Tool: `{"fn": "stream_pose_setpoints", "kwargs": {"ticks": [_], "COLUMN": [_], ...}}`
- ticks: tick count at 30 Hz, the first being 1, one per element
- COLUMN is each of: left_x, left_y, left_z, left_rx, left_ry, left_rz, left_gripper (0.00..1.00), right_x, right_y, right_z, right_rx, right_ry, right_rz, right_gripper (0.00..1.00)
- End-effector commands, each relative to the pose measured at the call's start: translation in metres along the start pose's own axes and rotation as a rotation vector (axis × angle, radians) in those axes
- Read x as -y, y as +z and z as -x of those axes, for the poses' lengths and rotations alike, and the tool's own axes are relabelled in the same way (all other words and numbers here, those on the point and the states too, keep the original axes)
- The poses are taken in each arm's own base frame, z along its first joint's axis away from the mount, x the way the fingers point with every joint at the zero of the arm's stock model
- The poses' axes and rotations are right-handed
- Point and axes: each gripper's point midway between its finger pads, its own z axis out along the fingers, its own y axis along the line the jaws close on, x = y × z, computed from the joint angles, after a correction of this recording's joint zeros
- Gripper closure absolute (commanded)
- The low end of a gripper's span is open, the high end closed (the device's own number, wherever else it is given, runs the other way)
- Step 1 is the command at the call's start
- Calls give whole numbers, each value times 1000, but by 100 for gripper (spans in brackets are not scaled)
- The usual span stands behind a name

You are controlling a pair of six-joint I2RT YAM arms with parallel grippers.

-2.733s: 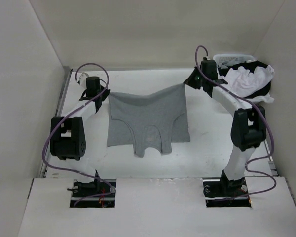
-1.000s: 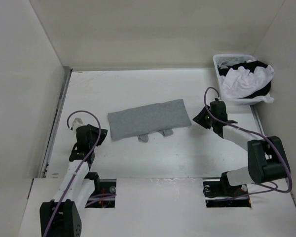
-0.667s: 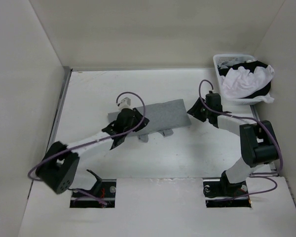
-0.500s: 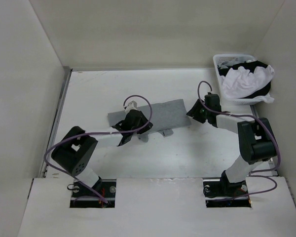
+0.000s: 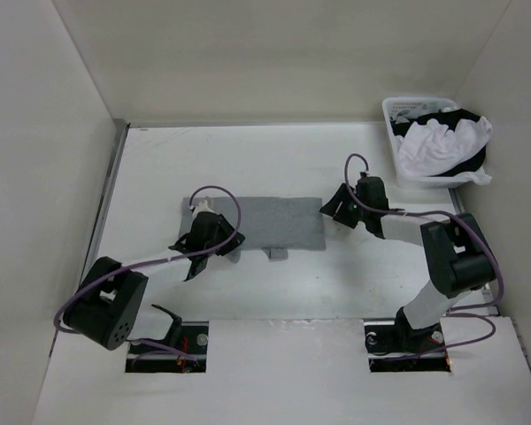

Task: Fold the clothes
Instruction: Fold the tank top

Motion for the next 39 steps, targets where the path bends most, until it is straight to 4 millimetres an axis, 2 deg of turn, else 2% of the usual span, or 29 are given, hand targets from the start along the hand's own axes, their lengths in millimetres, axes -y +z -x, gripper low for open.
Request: {"fn": "stream_pose_setpoints", "kwargs": {"ticks": [1, 11, 15, 18, 20, 26, 30, 33, 36, 39], "left_x": [7, 79, 99, 109, 114, 120, 121, 117, 112, 108], "left_y": [-12, -40, -56, -64, -68, -67, -67, -68, -65, -62], "left_z": [18, 55, 70, 74, 77, 80, 80, 81, 77, 71], "left_rx": [42, 135, 180, 197, 206, 203, 209, 216, 205, 194], "left_ry": [64, 97, 96, 90, 91, 95, 90, 87, 87, 84], "left_rz": [-39, -226, -282, -312, -326, -341, -345, -338, -323, -314], "left_gripper": [79, 76, 76, 76, 76, 76, 76, 76, 76, 76], "right_x": [-14, -16, -13, -17, -17, -16, -19, -15, -13, -1], "right_y": [-3, -5, -1, 7, 8, 11, 9, -6, -31, -57], "right_z": [-30, -67, -73, -79, -78, -74, -65, -49, -42, -34], "right_rx": [-57, -129, -154, -192, -186, -162, -133, -61, -8, 51], "right_ry": [7, 44, 62, 62, 74, 92, 89, 95, 98, 70], "right_rz": [75, 98, 88, 92, 91, 108, 125, 131, 134, 72], "right_gripper": [37, 43, 45, 50, 55, 83, 95, 99, 100, 100]}}
